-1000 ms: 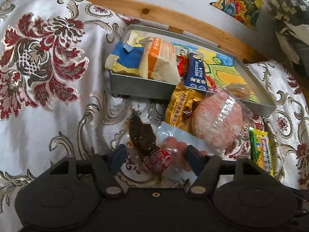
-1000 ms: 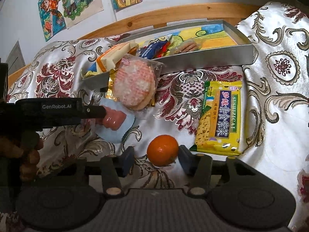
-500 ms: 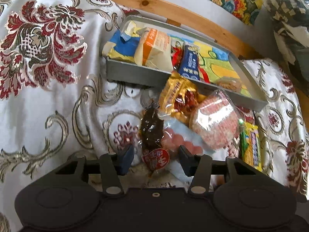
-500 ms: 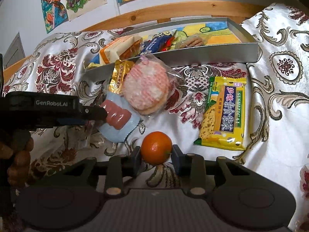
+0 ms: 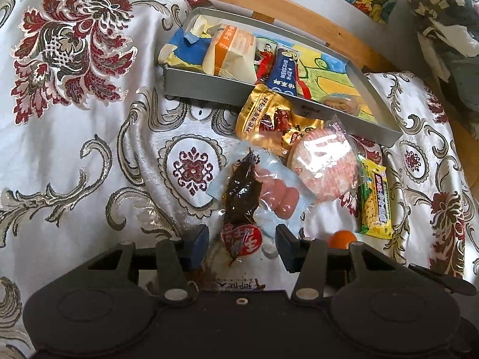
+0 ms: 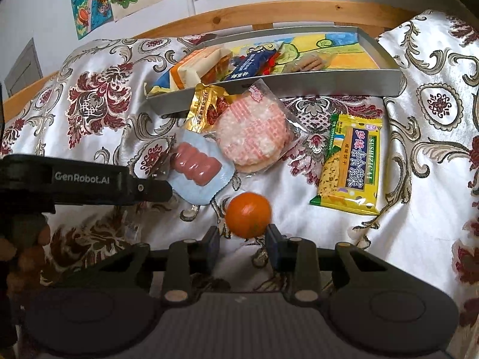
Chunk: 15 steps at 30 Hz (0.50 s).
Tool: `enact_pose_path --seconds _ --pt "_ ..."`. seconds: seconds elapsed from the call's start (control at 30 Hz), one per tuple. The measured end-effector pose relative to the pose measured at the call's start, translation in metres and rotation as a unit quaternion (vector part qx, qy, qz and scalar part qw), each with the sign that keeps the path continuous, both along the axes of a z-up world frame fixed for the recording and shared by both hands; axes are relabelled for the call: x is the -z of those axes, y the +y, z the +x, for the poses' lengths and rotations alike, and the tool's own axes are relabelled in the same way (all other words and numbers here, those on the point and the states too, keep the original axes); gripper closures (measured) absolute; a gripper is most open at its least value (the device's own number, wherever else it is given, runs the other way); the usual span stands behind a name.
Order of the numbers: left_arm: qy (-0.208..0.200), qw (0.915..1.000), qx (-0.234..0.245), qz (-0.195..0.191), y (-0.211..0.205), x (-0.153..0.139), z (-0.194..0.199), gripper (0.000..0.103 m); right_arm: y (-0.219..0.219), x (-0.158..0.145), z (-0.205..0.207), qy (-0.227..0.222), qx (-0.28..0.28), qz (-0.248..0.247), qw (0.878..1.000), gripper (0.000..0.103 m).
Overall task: Organize snacks
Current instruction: 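Grasp the brown candy with the left tool while the right tool grasps the orange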
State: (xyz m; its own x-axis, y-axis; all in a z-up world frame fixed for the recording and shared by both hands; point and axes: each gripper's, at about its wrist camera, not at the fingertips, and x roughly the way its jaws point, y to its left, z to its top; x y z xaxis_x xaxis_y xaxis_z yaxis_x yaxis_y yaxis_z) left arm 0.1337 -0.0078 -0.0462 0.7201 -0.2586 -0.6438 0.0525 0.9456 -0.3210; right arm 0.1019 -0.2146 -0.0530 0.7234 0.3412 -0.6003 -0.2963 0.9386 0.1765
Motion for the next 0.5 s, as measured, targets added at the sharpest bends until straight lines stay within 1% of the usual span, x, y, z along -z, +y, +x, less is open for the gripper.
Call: enact_pose_path --seconds 0.2,0.23,0.37,0.5 --pt "0.008 0.9998 -0.006 -0.018 0.005 0.009 0.011 0.046 0.004 0.006 0.002 -0.005 -0.002 -0.014 1.000 0.063" --pt "0.009 0.9997 -0.007 -0.022 0.005 0.010 0.013 0.045 0.004 0.006 0.003 -0.006 -0.003 -0.013 1.000 0.062" --pt "0.011 0.9994 -0.009 -0.033 0.006 0.013 0.018 0.041 0.001 0.008 0.006 -0.009 0.000 0.005 1.000 0.056" --pt "0.012 0.9986 -0.010 -0.050 0.008 0.013 0.022 0.035 -0.002 0.008 0.012 -0.015 0.003 0.019 1.000 0.053"
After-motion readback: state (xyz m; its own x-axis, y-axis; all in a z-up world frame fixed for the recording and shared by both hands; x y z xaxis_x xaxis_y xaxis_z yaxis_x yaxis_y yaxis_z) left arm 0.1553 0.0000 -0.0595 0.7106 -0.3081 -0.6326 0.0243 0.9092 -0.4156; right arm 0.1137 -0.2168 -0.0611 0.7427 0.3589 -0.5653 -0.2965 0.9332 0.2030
